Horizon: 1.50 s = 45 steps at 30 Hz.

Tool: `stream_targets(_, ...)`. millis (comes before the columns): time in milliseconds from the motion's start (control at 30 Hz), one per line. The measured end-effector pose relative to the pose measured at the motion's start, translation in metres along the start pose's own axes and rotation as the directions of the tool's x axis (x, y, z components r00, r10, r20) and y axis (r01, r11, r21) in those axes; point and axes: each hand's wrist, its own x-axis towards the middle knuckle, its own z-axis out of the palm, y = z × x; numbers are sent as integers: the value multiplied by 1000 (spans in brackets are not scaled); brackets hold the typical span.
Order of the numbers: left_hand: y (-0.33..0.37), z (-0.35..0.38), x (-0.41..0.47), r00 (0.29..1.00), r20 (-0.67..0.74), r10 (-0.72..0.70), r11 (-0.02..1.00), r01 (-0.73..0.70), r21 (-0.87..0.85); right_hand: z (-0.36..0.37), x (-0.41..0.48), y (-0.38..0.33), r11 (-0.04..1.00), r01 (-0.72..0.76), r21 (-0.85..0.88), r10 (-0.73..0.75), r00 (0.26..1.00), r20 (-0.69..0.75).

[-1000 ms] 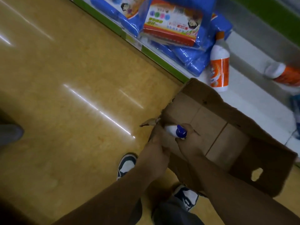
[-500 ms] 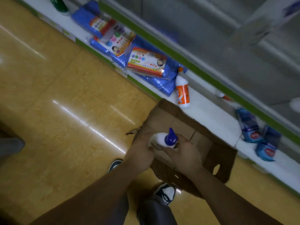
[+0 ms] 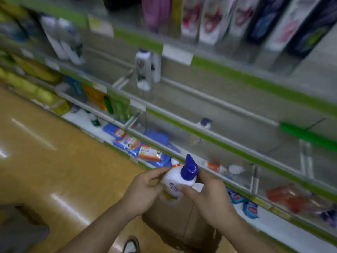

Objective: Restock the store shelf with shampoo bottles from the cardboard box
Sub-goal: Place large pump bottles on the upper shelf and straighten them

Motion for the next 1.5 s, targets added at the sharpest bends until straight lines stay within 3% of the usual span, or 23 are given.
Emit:
stream_targets(233,171,-1,-61,960,-37,277,960,-278,-43,-136,-57,-120,973,232,-24,-232,956,-181)
stream_targets(500,306,8,-92,796,-81,600,790,-605,-92,-250,-95,-208,895,447,-11,-429,852,-299)
stream_targets(700,400,15,-80,681,-107,725,677,-732,-75,-318,-96,-257,846,533,-16,-477,743,-470)
stream_targets(933,508,-9,-39,598,-153,786,600,-799,-43,-373,-65,-329,802,598,-15,-470,615,-633)
stream_targets(1067,552,-32,1,539,-161,827,544,-839,-15,-387,-28,-355,849,526,-52,-454,675,-581)
stream_targets(1133,569,-40,24,530,-175,830,539,-842,6,-390,-3,-364,866,496,-64,-438,689,-577)
stream_targets(1333,587,-51,92,542,-179,821,554,-832,21,-393,76,-375,884,466,-25,-352,631,-691)
stream_targets(1500,581,-50,131,638,-116,761,641,-767,-11,-390,120,-366,908,418,-24,-303,617,-726)
